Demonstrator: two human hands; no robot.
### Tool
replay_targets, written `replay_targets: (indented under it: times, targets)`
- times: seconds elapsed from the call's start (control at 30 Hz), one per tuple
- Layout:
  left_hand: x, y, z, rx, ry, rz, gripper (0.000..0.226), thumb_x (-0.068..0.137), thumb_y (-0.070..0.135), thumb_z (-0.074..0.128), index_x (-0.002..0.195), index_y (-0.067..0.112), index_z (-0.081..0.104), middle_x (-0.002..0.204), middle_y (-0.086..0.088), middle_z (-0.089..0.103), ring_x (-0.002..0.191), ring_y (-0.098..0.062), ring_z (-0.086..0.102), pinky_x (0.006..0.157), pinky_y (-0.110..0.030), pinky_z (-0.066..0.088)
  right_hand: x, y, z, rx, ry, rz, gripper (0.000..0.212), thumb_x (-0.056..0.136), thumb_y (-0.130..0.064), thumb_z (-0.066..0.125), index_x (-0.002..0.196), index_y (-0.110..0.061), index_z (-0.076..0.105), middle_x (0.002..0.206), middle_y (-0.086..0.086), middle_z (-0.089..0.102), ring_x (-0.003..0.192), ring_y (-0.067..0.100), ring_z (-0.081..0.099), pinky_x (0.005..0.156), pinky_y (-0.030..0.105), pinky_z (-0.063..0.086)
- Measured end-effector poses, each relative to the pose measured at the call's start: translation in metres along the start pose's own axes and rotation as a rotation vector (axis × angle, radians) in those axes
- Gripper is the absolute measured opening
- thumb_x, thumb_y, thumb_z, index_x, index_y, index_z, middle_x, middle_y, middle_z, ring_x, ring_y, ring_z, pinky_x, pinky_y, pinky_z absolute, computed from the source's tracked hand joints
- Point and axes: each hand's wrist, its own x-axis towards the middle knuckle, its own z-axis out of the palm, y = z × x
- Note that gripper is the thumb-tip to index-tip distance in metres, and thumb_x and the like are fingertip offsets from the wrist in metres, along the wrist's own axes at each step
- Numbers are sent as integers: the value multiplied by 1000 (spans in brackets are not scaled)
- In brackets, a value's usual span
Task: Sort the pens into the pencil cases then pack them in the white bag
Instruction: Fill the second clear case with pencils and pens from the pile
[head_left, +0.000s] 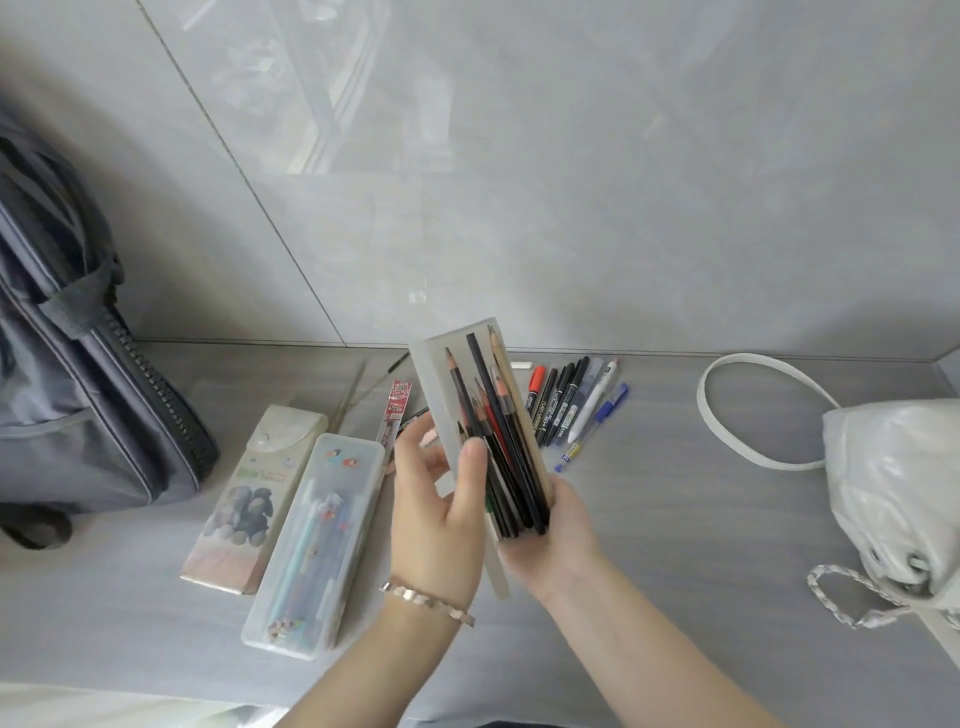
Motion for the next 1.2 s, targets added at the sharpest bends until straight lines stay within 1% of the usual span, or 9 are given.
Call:
replay_targets:
  times: [0.1,0.2,0.33,0.43,0.57,0.73,0.8,1.0,1.2]
  targets:
    - [16,4,-6,-21,46,-200,14,87,46,51,96,36,45,83,-1,62,82,-19,61,87,-51,52,-10,2,2,-133,-68,-69,45,99,-35,32,101,-5,65,87,12,74,77,20,72,61,26,56]
    - [34,9,-14,9,67,-342,30,90,47,45,107,23,44,97,-4,60,94,-24,57,95,-45,47,-15,4,-7,-426,-133,-281,38,86,-35,55,119,-15,58,105,7,71,99,20,66,88,36,50]
    - [48,9,-22,41,25,-383,48,83,57,51,115,21,48,121,-5,58,113,-25,55,102,-45,41,-20,0,-14,-869,-182,-490,41,82,-11,65,119,-27,54,92,2,72,79,4,67,70,19,51]
    - [47,8,-19,79,-50,-356,57,82,55,53,129,24,42,122,1,53,109,-18,51,100,-35,40,-22,2,-14,-914,-212,-502,40,86,-11,62,120,-29,53,93,12,71,76,11,67,64,19,53]
    - [32,2,-8,200,-99,-286,80,64,57,66,134,45,31,126,3,36,108,-15,43,97,-28,34,-23,3,-10,-806,-253,-242,47,80,-57,38,115,-31,54,76,7,71,69,20,68,67,38,55]
    - [7,-13,1,807,-254,27,99,76,51,59,146,36,-10,143,-3,27,131,-23,25,108,-29,26,-23,-4,-5,-874,-258,-238,35,95,-38,41,79,-9,54,59,-3,55,57,9,54,60,25,51]
    - [2,-17,2,985,-249,77,105,75,53,59,147,27,-13,136,-8,36,123,-28,35,102,-32,34,-22,-5,-7,-913,-238,-291,29,93,-31,47,74,-9,49,52,-5,44,51,9,43,55,20,44]
    - [2,-38,-2,1147,-143,287,98,52,59,62,132,7,41,83,-8,63,68,-26,63,55,-28,54,-17,-4,-10,-929,-255,-315,30,91,-25,54,67,-8,57,64,8,52,57,12,48,55,19,42]
    - [16,-43,-27,1045,-212,43,85,86,44,49,148,23,-6,131,-9,33,119,-29,33,104,-34,31,-7,-6,-7,-1170,-198,-240,25,96,-13,42,84,-16,64,75,-4,67,68,7,63,66,16,48]
